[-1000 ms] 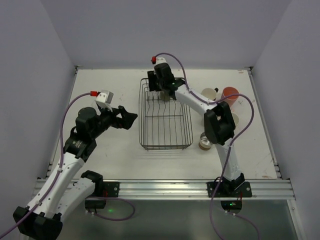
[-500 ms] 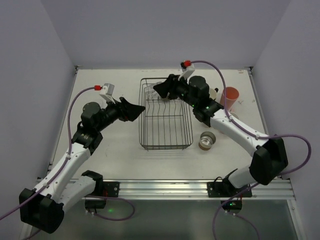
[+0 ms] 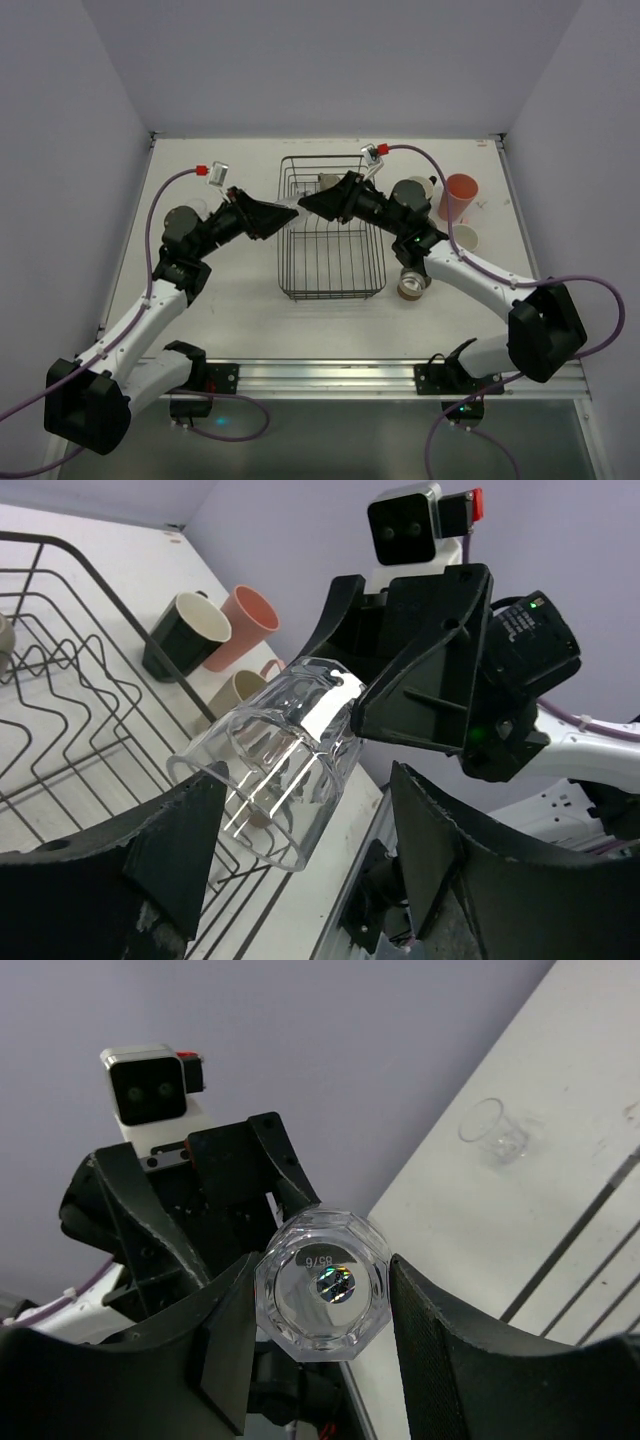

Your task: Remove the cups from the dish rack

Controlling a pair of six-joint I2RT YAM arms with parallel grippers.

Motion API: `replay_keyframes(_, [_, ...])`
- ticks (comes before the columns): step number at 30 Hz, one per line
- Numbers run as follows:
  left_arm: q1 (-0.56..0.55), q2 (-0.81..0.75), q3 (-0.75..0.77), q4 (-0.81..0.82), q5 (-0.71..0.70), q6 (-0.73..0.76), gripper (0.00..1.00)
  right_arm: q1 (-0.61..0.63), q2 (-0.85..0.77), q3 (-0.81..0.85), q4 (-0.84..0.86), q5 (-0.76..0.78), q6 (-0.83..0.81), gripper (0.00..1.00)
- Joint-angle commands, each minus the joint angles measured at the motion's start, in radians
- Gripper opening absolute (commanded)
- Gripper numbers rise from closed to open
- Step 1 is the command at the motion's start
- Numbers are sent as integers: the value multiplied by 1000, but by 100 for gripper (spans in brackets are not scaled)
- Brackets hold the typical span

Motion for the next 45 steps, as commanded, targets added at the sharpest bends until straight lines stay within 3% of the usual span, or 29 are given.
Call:
replay_keyframes(1, [-5, -6, -11, 74, 61, -45, 66, 4, 34, 17, 159, -69, 81, 28])
replay_keyframes(5, [-5, -4, -14, 104, 57, -48, 46, 9, 80, 22, 214, -103, 137, 28])
replay_keyframes(9, [-5, -10, -6, 121, 41, -40, 17, 9, 117, 8, 269, -124, 177, 32])
replay_keyframes(10, [-5, -10, -1, 104, 40, -25, 12, 9, 120, 4, 281, -124, 185, 34])
replay_keyframes(13, [-5, -22, 31, -9, 14, 50, 0, 7, 106, -12, 285, -92, 176, 58])
replay_keyframes(17, [-5, -47, 101, -254, -168, 197, 0, -16, 71, -30, 262, -77, 164, 97])
replay_keyframes(18, [-4, -47, 150, -311, -217, 233, 0, -24, 62, -36, 246, -69, 156, 99])
replay_keyframes(22, [-4, 58, 319, -703, -451, 412, 0, -63, 13, -75, 149, -37, 99, 99])
replay_keyframes(25, [2, 179, 437, -851, -598, 495, 0, -79, -18, -61, -14, 10, -2, 99])
replay_keyframes(33, [90, 514, 656, -1008, -713, 618, 0, -79, -52, -16, -316, 141, -261, 99])
replay_keyframes(37, [93, 641, 690, -1012, -776, 646, 0, -79, -38, 23, -437, 168, -387, 99])
replay_keyframes(40, [93, 739, 733, -1025, -802, 652, 0, -79, 14, 65, -502, 181, -439, 99])
replay_keyframes(45, [93, 839, 778, -1043, -847, 666, 1, -79, 50, 46, -467, 191, -439, 99])
